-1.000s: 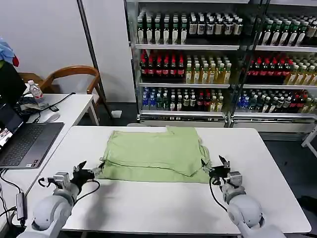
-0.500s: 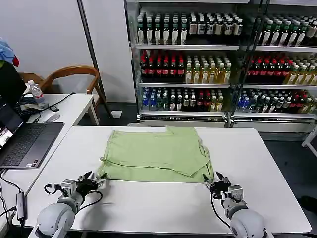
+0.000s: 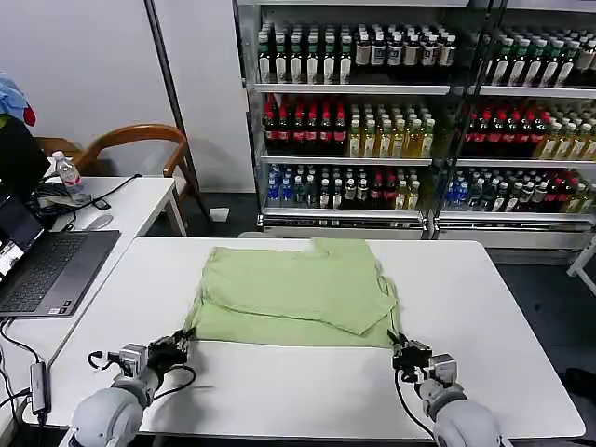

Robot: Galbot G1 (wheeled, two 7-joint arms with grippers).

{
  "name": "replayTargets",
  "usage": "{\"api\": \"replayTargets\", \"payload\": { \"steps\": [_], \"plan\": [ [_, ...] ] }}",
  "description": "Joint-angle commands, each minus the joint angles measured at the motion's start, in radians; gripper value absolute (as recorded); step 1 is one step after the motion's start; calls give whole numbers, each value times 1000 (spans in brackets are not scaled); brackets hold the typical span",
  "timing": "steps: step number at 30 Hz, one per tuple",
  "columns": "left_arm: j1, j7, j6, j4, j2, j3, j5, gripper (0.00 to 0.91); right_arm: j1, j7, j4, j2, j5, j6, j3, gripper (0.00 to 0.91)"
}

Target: Fold and organize the clothes.

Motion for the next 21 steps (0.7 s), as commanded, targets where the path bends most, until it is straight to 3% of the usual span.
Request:
{"api": "replayTargets", "payload": {
  "steps": [1, 11, 12, 14, 15, 16, 21],
  "plan": [
    [269, 10, 7, -268, -8, -78, 18, 40, -234, -7, 164, -35, -39, 9, 127, 0],
    [429, 22, 6, -347, 10, -153, 17, 50, -482, -15, 294, -55, -94, 34, 239, 0],
    [441, 21, 9, -356, 12, -159, 15, 50, -491, -16, 299, -53, -104, 37, 239, 907],
    [462, 19, 28, -373, 18, -164, 15, 50, -499, -13, 292, -51, -127, 41, 236, 907],
    [478, 20, 29, -382, 23, -164, 18, 564, -498, -12, 287, -51, -131, 44, 236, 907],
    [499, 19, 29, -394, 28, -164, 28, 907, -495, -11, 282, -51, -133, 51, 239, 907],
    [580, 2, 31, -450, 49, -174, 93, 907, -512, -10, 326, -51, -125, 50, 275, 907]
  ]
}}
